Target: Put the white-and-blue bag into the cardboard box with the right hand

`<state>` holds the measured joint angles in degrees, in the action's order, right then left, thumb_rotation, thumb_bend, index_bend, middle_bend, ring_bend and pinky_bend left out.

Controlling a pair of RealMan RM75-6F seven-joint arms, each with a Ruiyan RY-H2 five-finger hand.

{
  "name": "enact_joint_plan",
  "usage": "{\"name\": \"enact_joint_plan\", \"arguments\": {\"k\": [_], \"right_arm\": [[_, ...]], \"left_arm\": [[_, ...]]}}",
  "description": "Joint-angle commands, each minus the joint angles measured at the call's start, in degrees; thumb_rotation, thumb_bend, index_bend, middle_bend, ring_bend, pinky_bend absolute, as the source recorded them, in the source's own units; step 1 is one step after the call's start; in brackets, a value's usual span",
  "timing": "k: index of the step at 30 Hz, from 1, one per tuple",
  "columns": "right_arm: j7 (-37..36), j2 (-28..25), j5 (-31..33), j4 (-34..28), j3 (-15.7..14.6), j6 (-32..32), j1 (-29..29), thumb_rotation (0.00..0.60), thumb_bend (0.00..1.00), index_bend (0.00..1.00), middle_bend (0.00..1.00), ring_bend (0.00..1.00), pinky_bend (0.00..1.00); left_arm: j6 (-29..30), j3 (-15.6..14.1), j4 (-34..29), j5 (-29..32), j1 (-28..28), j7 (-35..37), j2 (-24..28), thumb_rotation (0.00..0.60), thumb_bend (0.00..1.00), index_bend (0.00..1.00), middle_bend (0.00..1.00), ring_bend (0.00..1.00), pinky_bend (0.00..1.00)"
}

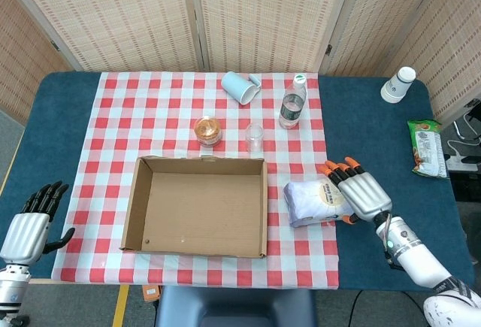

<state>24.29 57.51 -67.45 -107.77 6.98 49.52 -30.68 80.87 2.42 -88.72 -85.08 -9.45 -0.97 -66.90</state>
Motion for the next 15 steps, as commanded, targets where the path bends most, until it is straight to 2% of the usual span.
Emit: {"name": "enact_joint_plan", "arguments": {"k": [1,15], "right_arm": [[-0.05,0.77,0.71,0.96,-0.44,-0.53,-0.61,0.600,0.00,0.00,0.00,0.00,0.00],[-1.14,3.41,3.68,5.34,-2.27,-2.50,-3.14,0.600,0.00,0.00,0.00,0.00,0.00]], "left_arm": [[-0.31,-0.01,0.09,0.18,-0.09,-0.03,-0.07,0.600,0.28,0.00,0.00,0.00,0.13],[-0.94,-0.04,0.35,0.46,-0.36,0.07,-0.25,0.600,0.28,0.00,0.00,0.00,0.13]]}}
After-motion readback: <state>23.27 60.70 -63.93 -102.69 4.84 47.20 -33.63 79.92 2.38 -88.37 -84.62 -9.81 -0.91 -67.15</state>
